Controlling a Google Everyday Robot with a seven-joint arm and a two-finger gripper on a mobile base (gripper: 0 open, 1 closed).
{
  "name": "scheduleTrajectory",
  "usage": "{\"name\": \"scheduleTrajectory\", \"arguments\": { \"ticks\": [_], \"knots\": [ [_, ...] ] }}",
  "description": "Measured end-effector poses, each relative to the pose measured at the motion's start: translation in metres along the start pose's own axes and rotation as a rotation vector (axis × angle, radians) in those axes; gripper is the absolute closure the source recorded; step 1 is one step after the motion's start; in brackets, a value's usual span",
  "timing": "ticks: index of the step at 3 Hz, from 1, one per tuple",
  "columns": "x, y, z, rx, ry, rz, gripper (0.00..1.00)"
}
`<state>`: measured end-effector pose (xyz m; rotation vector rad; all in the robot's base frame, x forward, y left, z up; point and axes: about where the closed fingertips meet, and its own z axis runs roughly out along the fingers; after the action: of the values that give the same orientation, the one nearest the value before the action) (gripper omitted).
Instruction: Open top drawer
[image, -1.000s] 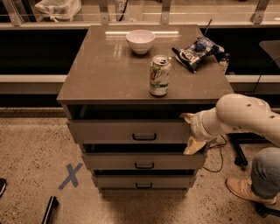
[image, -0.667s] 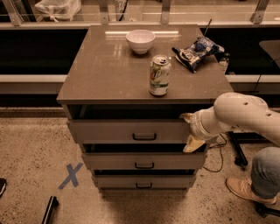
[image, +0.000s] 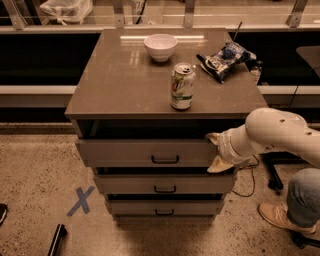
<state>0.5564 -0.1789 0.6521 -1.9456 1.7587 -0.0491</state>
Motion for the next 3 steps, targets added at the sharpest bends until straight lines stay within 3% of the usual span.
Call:
{"name": "scheduleTrajectory", "arguments": {
  "ticks": [1, 2, 3],
  "knots": [
    [-0.004, 0.028, -0.007, -0.034, -0.009, -0.002, 0.43],
    [-0.008, 0.042, -0.019, -0.036, -0.025, 0.0, 0.42],
    [-0.01, 0.039, -0.025, -0.036, -0.025, 0.0, 0.2]
  ]
}}
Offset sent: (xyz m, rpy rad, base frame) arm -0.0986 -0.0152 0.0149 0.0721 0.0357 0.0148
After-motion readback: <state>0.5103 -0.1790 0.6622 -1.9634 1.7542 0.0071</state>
